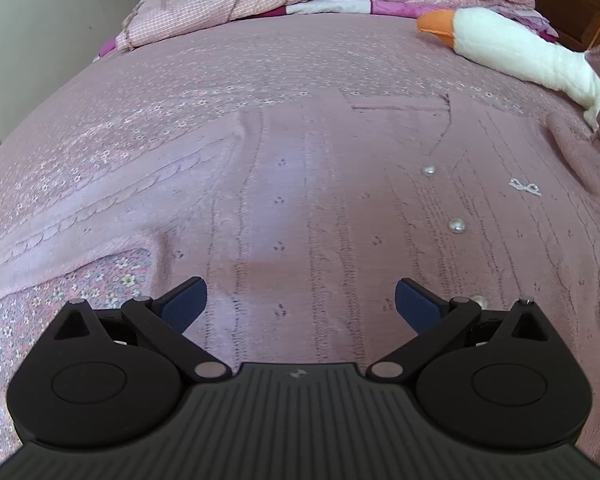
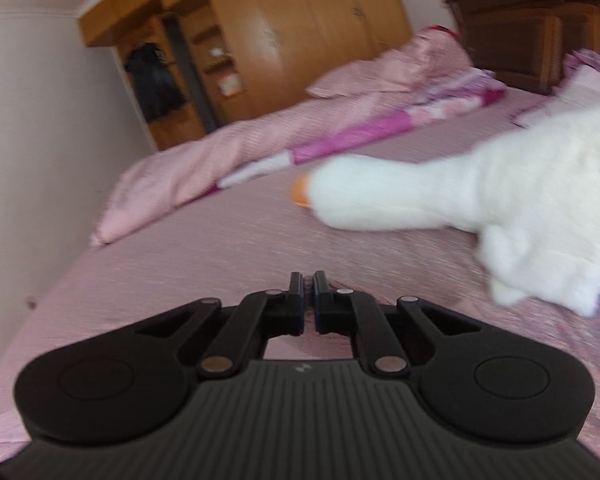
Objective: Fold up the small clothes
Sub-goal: 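Lift the sleeve with the right gripper, lay it across the cardigan front, open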
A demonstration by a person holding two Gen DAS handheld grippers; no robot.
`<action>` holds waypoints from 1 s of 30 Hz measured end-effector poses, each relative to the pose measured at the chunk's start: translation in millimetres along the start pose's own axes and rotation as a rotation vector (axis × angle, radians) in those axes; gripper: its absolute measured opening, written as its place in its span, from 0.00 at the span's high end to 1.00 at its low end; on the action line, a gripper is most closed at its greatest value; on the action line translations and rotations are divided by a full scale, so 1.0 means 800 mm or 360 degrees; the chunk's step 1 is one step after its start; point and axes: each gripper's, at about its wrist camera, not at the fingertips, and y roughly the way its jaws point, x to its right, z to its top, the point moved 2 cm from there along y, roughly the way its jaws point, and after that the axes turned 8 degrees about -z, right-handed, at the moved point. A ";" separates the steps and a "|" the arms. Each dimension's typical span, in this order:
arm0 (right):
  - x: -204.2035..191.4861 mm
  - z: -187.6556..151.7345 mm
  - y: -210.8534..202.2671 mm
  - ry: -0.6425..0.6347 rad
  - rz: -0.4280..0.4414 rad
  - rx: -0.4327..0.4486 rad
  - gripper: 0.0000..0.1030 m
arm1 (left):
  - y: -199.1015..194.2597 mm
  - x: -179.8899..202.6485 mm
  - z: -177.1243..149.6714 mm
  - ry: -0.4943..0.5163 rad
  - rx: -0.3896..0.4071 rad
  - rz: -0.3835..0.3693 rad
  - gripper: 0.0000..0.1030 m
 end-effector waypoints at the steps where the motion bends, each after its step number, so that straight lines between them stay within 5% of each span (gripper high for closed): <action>1: -0.011 0.003 -0.003 -0.0008 0.0031 0.0007 0.93 | -0.001 -0.003 -0.001 -0.0010 0.0002 0.0003 0.00; 12: -0.130 0.005 -0.009 -0.0101 0.0339 -0.0026 0.93 | -0.007 -0.041 -0.006 -0.0137 0.0020 0.0034 0.00; 20: -0.195 -0.060 0.033 -0.0174 0.0376 -0.0191 0.93 | -0.010 -0.067 -0.011 -0.0196 0.0022 0.0057 0.00; 30: -0.219 -0.145 0.069 -0.0079 0.0414 -0.0484 0.90 | -0.009 -0.088 -0.019 -0.0213 0.0018 0.0088 0.00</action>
